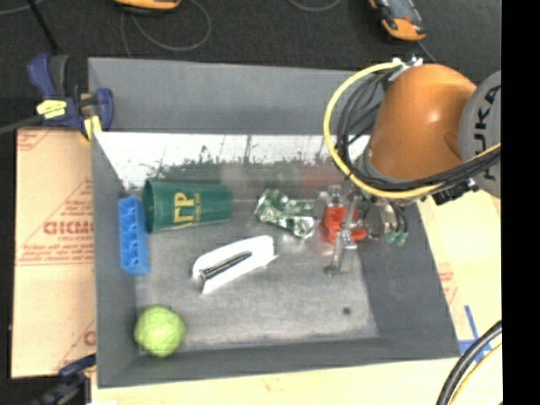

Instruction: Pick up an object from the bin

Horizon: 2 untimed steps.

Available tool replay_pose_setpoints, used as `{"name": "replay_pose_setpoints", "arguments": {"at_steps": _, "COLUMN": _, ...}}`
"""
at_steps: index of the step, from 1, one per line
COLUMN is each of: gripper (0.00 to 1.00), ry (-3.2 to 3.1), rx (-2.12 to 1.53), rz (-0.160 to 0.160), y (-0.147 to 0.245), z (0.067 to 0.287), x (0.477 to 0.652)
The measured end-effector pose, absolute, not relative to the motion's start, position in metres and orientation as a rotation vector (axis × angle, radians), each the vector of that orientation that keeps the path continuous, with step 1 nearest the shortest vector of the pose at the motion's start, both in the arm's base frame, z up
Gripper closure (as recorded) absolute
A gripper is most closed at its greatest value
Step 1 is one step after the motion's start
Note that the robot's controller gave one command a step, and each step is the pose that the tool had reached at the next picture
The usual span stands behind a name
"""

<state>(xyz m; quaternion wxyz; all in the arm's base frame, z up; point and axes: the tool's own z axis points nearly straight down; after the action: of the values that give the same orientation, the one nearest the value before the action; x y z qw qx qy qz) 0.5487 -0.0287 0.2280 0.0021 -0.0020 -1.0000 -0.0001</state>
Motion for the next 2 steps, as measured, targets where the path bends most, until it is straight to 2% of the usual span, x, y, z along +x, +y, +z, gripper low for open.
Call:
{"name": "replay_pose_setpoints", "arguments": {"at_steps": 1, "gripper": 0.00, "ry": -3.146, "rx": -0.005, "rz": 0.001, "y": -0.029, "z": 0.232, "x": 0.550}}
{"name": "replay_pose_setpoints", "arguments": {"at_steps": 2, "gripper": 0.00, "ry": -3.147, "rx": 0.123, "rz": 0.002, "y": 0.030, "z": 0.182, "x": 0.580}}
